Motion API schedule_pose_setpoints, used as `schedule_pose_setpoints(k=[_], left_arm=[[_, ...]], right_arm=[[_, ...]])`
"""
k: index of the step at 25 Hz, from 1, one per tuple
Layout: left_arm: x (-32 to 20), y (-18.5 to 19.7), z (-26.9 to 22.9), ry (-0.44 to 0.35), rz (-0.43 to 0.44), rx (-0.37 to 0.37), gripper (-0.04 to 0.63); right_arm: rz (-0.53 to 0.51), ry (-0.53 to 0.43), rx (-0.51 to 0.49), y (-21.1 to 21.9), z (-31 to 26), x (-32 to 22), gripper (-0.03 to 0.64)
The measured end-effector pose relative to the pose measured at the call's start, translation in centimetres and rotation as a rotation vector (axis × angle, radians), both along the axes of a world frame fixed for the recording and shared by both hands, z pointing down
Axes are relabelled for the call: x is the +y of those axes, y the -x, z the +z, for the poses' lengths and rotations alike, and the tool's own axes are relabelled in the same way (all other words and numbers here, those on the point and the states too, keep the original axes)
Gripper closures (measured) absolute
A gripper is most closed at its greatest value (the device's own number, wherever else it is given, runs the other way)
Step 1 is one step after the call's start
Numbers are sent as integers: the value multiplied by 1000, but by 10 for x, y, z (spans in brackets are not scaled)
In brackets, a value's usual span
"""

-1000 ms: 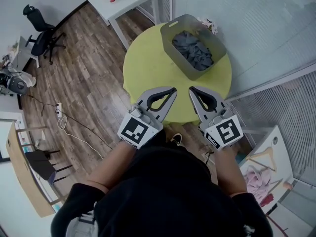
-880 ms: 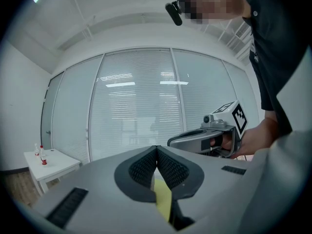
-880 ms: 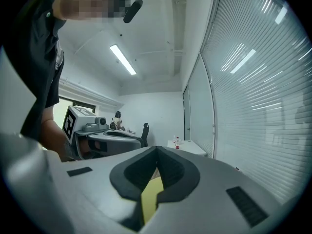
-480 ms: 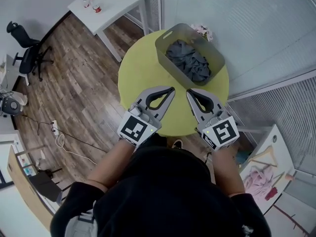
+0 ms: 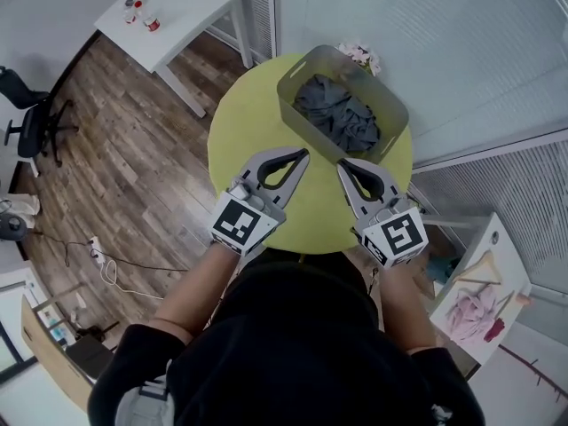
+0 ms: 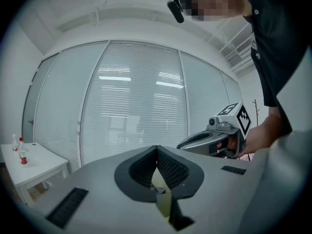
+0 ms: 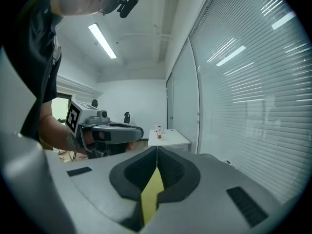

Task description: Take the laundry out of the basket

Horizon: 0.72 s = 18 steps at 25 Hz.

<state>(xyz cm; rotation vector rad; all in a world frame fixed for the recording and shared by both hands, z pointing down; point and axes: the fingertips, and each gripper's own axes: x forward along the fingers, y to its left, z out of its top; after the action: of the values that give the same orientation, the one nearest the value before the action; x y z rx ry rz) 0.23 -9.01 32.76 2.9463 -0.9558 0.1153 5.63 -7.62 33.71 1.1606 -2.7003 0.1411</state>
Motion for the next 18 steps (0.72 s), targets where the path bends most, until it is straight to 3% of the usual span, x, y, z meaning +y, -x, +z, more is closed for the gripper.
schedule_pose_setpoints(k=[7, 18], left_arm=[[-32, -16, 13, 9, 50, 61, 586], [-119, -60, 22, -54, 35, 49, 584]], right_arm=[[29, 97, 132, -19, 37, -41, 592], [16, 144, 184, -60, 58, -128, 591]])
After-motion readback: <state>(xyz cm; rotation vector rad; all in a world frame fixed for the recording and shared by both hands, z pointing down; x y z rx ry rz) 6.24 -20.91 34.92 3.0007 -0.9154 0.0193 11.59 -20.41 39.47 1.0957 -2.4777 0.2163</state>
